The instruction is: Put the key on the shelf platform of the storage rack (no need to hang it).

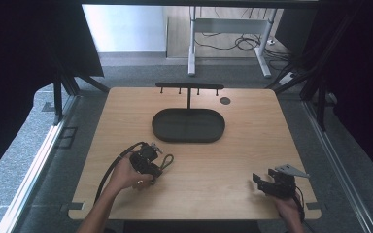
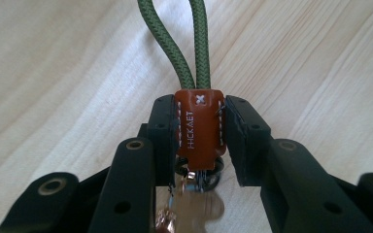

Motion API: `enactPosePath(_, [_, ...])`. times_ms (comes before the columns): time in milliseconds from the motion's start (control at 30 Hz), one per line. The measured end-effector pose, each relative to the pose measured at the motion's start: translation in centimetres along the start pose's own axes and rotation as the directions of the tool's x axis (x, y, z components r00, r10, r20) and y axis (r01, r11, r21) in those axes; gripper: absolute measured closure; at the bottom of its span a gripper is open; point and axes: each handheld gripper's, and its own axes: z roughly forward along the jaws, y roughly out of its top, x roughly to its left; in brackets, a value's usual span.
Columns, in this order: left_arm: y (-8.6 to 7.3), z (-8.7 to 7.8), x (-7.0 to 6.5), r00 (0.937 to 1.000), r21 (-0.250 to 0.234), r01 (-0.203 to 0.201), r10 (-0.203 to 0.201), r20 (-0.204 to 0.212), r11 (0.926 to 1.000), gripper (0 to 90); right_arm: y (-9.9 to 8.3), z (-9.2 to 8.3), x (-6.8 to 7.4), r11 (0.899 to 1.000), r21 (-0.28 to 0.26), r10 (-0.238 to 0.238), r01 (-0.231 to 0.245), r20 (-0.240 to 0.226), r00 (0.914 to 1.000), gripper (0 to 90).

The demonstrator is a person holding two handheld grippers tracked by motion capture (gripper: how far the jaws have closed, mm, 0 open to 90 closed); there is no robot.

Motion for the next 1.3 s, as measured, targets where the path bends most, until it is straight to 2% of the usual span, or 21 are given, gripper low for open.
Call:
enactPosePath(100, [0.2, -0.9, 0.3, 0.9999, -0.027, 0.001, 0.0, 0.013, 0.9996, 67.0, 0.0, 0.0, 0.0, 1.0, 0.0, 0.001, -0.001, 0.001, 1.0, 27.5])
enactPosePath(433, [0.9, -3.1, 1.1, 0.9999, -0.079, 0.003, -0.002, 0.011, 0.9969, 67.0, 0.1, -0.1, 0.0, 1.0, -0.006, 0.0, 0.0, -0.006, 1.0, 27.5])
enactPosePath(633, [1.4, -3.6, 1.5, 0.9999, -0.095, 0.005, -0.003, 0.016, 0.9955, 67.0, 0.1, -0.3, 0.0, 1.0, -0.028, -0.001, 0.001, -0.006, 1.0, 27.6])
enactPosePath(700, [1.7, -3.9, 1.6, 1.0, -0.104, 0.004, -0.004, 0.003, 0.9946, 67.0, 0.2, -0.4, 0.0, 0.999, -0.038, -0.001, 0.001, -0.006, 1.0, 27.7])
enactPosePath(867, [2.3, -4.4, 1.9, 1.0, -0.122, 0.004, -0.003, 0.008, 0.9925, 67.0, 0.2, -0.4, -0.1, 0.999, -0.04, 0.003, -0.003, -0.003, 1.0, 27.8])
enactPosePath(1300, [3.4, -5.3, 2.5, 1.0, -0.127, 0.0, 0.0, -0.005, 0.9918, 67.0, 0.2, -0.6, -0.2, 0.998, -0.058, 0.009, -0.008, 0.017, 0.9998, 28.6])
